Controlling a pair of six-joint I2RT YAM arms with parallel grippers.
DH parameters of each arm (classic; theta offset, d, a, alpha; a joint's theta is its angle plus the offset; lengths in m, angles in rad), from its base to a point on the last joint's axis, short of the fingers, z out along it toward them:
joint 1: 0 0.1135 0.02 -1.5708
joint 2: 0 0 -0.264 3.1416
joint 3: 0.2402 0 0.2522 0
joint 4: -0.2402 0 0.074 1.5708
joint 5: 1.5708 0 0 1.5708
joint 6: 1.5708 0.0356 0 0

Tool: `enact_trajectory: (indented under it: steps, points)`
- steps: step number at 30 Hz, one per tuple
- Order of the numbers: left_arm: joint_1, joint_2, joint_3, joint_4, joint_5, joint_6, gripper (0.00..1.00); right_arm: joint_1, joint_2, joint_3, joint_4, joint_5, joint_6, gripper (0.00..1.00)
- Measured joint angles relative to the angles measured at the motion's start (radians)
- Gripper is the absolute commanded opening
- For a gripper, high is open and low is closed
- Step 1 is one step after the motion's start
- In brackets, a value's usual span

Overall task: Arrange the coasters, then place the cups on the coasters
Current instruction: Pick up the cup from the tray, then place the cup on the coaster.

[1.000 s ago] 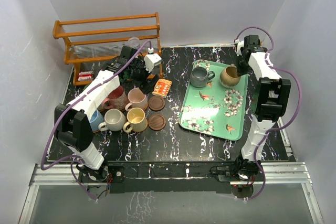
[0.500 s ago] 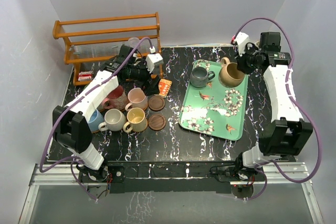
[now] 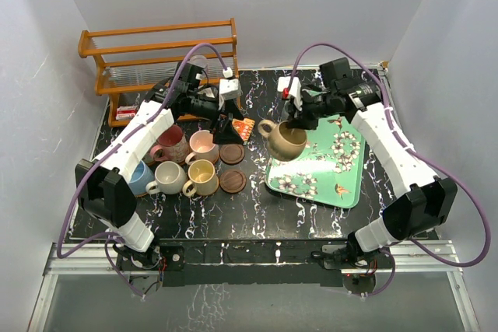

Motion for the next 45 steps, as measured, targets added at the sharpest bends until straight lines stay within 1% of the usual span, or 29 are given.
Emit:
enact_trajectory:
  steps: [7, 11, 14, 20, 25, 28, 31, 33, 34, 35, 36, 41, 43, 45]
  points:
    - [0.000, 0.011, 0.008, -0.037, 0.140, 0.069, 0.83, 0.099, 0.000, 0.000, 0.002, -0.051, -0.019, 0.00]
    - [-0.003, 0.025, 0.011, -0.036, 0.203, 0.068, 0.72, 0.132, 0.002, 0.000, 0.003, -0.058, -0.020, 0.00]
    - [-0.010, 0.037, 0.011, -0.014, 0.239, 0.043, 0.67, 0.152, 0.008, 0.000, 0.009, -0.059, -0.017, 0.00]
    - [-0.028, 0.047, 0.003, 0.038, 0.285, -0.006, 0.55, 0.168, 0.015, 0.000, 0.039, -0.062, 0.002, 0.00]
    - [-0.050, 0.050, -0.024, 0.059, 0.297, -0.024, 0.46, 0.171, 0.017, 0.000, 0.059, -0.061, 0.014, 0.00]
    - [-0.055, 0.052, -0.030, 0.059, 0.299, -0.029, 0.38, 0.170, 0.017, 0.000, 0.058, -0.050, 0.018, 0.00]
    - [-0.055, 0.052, -0.030, 0.063, 0.301, -0.032, 0.27, 0.169, 0.017, -0.004, 0.071, -0.041, 0.029, 0.00]
    - [-0.054, 0.052, -0.031, 0.068, 0.300, -0.032, 0.16, 0.169, 0.017, -0.012, 0.075, -0.038, 0.035, 0.00]
    - [-0.054, 0.052, -0.031, 0.072, 0.298, -0.032, 0.05, 0.169, 0.017, -0.017, 0.077, -0.041, 0.037, 0.00]
    - [-0.053, 0.053, -0.031, 0.073, 0.298, -0.031, 0.00, 0.170, 0.017, -0.019, 0.077, -0.042, 0.040, 0.00]
    - [-0.053, 0.053, -0.031, 0.074, 0.303, -0.026, 0.00, 0.170, 0.017, -0.020, 0.078, -0.041, 0.045, 0.00]
    - [-0.052, 0.053, -0.031, 0.073, 0.288, -0.019, 0.00, 0.171, 0.011, -0.042, 0.113, -0.025, 0.096, 0.24]
    - [-0.055, 0.053, -0.031, 0.063, 0.248, -0.005, 0.00, 0.171, 0.008, -0.060, 0.156, 0.000, 0.139, 0.32]
    - [-0.057, 0.053, -0.031, 0.042, 0.194, 0.011, 0.00, 0.171, -0.002, -0.082, 0.198, 0.030, 0.169, 0.42]
